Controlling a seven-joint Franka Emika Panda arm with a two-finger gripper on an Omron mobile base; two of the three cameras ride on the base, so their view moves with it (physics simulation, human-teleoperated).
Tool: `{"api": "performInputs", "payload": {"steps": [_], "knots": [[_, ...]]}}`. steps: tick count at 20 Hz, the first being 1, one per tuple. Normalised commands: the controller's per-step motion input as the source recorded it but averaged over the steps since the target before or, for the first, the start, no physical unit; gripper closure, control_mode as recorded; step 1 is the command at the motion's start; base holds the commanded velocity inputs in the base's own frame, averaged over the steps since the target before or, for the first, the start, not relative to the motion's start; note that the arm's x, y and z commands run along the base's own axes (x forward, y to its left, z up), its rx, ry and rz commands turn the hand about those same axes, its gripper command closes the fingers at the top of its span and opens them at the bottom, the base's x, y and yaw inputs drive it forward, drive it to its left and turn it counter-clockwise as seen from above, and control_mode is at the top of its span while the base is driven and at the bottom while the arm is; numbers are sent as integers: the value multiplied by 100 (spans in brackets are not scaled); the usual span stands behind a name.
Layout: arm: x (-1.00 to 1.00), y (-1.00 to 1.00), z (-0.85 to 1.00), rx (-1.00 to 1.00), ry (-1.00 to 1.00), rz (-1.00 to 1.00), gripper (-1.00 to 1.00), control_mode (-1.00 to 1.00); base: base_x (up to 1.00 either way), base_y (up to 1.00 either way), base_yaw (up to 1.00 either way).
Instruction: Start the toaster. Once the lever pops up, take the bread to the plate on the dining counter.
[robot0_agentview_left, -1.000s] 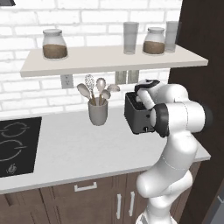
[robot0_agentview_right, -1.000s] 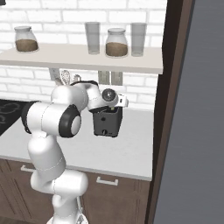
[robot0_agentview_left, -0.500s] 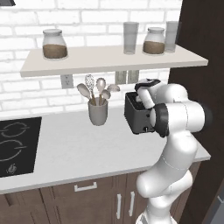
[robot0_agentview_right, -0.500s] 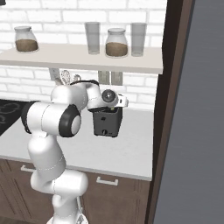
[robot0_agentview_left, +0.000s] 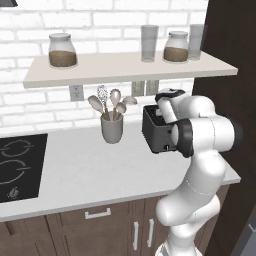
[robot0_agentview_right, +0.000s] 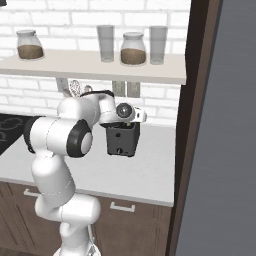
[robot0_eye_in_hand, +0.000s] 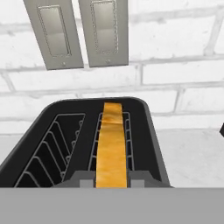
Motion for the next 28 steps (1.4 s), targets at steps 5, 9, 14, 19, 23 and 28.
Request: {"api": "performInputs", "payload": {"steps": [5, 9, 14, 19, 23, 28], "knots": [[0, 7, 16, 0, 0, 0, 100, -100, 0, 0, 0], [1, 9, 30, 0, 0, -2, 100, -100, 0, 0, 0], [1, 3, 38, 0, 0, -1, 100, -100, 0, 0, 0], [1, 0, 36, 0, -1, -1, 100, -100, 0, 0, 0], [-6, 1, 18, 0, -6, -1, 100, -100, 0, 0, 0], [-23, 0, 9, 0, -9, -3, 100, -100, 0, 0, 0]]}}
